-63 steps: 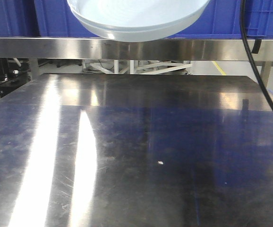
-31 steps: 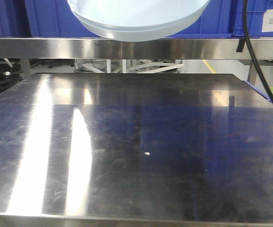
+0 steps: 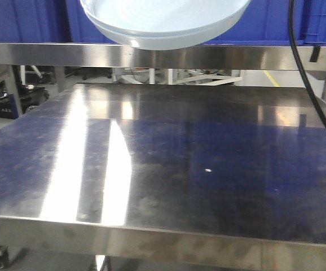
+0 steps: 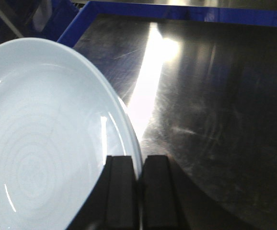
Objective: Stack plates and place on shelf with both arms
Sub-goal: 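Hold the plate stack aloft while the base drives away from the table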
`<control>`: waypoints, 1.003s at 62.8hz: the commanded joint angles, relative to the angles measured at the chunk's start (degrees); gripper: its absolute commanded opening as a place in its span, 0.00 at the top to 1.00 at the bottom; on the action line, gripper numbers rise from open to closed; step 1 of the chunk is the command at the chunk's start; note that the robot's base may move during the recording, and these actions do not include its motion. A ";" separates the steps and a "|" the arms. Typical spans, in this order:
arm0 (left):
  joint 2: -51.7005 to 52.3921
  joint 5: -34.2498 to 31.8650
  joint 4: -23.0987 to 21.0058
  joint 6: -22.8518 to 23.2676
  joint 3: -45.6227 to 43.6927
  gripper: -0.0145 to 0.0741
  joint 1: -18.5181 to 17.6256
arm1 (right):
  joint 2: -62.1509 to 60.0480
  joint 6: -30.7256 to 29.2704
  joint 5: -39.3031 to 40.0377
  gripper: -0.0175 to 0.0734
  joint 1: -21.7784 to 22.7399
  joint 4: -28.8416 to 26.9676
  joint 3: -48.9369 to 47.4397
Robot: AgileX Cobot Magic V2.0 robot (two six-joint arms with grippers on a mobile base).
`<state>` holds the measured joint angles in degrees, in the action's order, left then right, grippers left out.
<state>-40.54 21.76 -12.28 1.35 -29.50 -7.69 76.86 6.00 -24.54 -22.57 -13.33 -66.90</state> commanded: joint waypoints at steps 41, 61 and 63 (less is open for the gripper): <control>0.37 -4.46 -0.50 0.26 -1.60 0.73 0.01 | -2.30 -0.25 4.82 0.77 -0.03 -0.82 -1.83; 0.37 -4.46 -0.50 0.26 -1.60 0.73 0.01 | -2.30 -0.25 4.82 0.77 -0.03 -0.82 -1.83; 0.37 -4.46 -0.50 0.26 -1.60 0.73 0.01 | -2.30 -0.25 4.82 0.77 -0.03 -0.82 -1.83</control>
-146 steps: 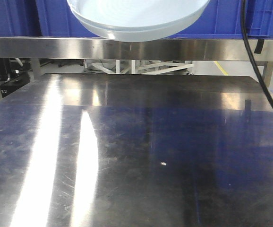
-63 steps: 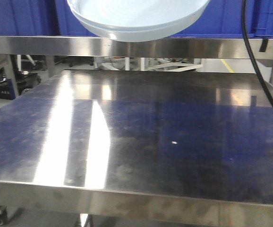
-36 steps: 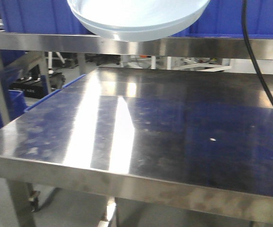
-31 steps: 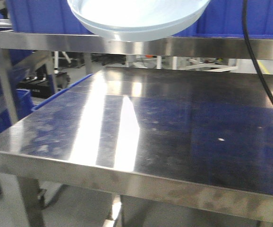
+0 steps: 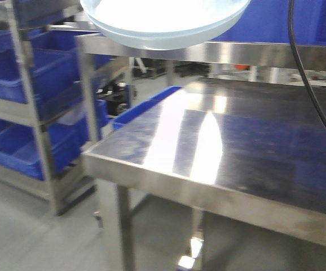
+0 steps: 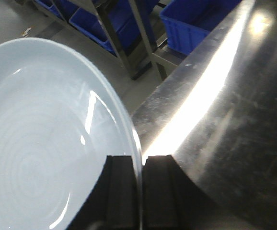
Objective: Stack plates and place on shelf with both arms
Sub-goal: 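Hold the plate stack aloft while the base drives away from the table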
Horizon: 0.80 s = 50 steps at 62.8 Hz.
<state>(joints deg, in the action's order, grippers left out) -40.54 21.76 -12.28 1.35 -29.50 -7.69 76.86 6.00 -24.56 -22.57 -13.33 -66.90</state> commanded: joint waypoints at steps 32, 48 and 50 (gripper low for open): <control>0.37 -4.46 -0.50 0.26 -1.60 0.73 0.01 | -2.30 -0.25 4.84 0.77 -0.03 -0.82 -1.83; 0.37 -4.46 -0.50 0.26 -1.60 0.73 0.01 | -2.30 -0.25 4.84 0.77 -0.03 -0.82 -1.83; 0.37 -4.46 -0.50 0.26 -1.60 0.73 0.01 | -2.30 -0.25 4.84 0.77 -0.03 -0.82 -1.83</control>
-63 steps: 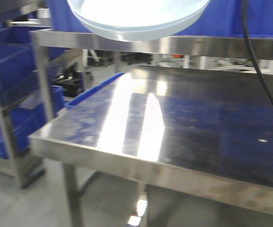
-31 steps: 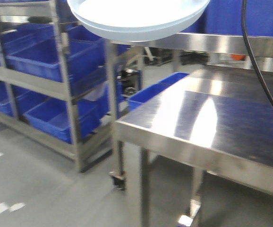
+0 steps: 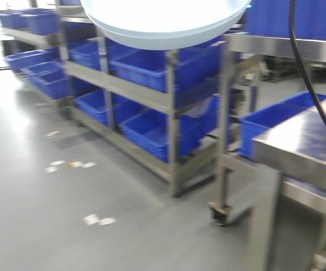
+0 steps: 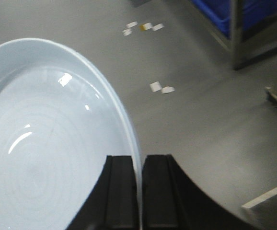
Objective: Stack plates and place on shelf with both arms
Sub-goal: 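Hold the plate stack aloft while the base drives away from the table, then hold the white plates aloft with the right gripper while driving across the room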
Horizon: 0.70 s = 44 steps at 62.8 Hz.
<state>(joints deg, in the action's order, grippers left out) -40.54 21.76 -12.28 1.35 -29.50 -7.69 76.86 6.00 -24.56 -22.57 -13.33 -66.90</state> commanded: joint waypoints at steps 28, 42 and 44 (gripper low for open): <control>0.37 -4.46 -0.50 0.26 -1.60 0.73 0.01 | -2.30 -0.25 4.84 0.77 -0.03 -0.82 -1.83; 0.37 -4.46 -0.50 0.26 -1.60 0.73 0.01 | -2.30 -0.25 4.84 0.77 -0.03 -0.82 -1.83; 0.37 -4.46 -0.50 0.26 -1.60 0.73 0.01 | -2.30 -0.25 4.84 0.77 -0.03 -0.82 -1.83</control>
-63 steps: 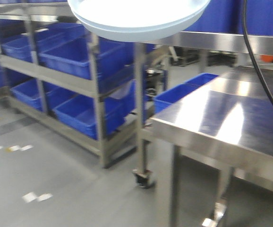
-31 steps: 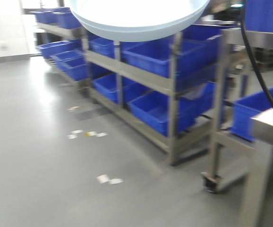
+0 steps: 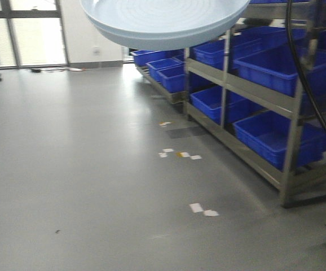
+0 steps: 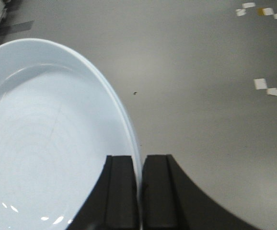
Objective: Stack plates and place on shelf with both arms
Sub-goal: 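Hold the white plates aloft with the right gripper while driving across the room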
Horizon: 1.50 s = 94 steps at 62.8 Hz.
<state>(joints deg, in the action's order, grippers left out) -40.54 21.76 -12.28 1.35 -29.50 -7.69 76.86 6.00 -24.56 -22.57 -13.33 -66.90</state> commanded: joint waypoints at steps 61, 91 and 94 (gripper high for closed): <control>0.37 -4.46 -0.50 0.26 -1.60 0.73 0.01 | -2.30 -0.25 4.84 0.77 -0.03 -0.82 -1.83; 0.37 -4.46 -0.50 0.26 -1.60 0.73 0.01 | -2.30 -0.25 4.84 0.77 -0.03 -0.82 -1.83; 0.37 -4.46 -0.50 0.26 -1.60 0.73 0.01 | -2.30 -0.25 4.84 0.77 -0.03 -0.82 -1.83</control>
<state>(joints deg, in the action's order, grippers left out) -40.28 21.76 -12.28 1.35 -29.50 -7.69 76.86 6.00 -24.90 -22.57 -13.41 -66.90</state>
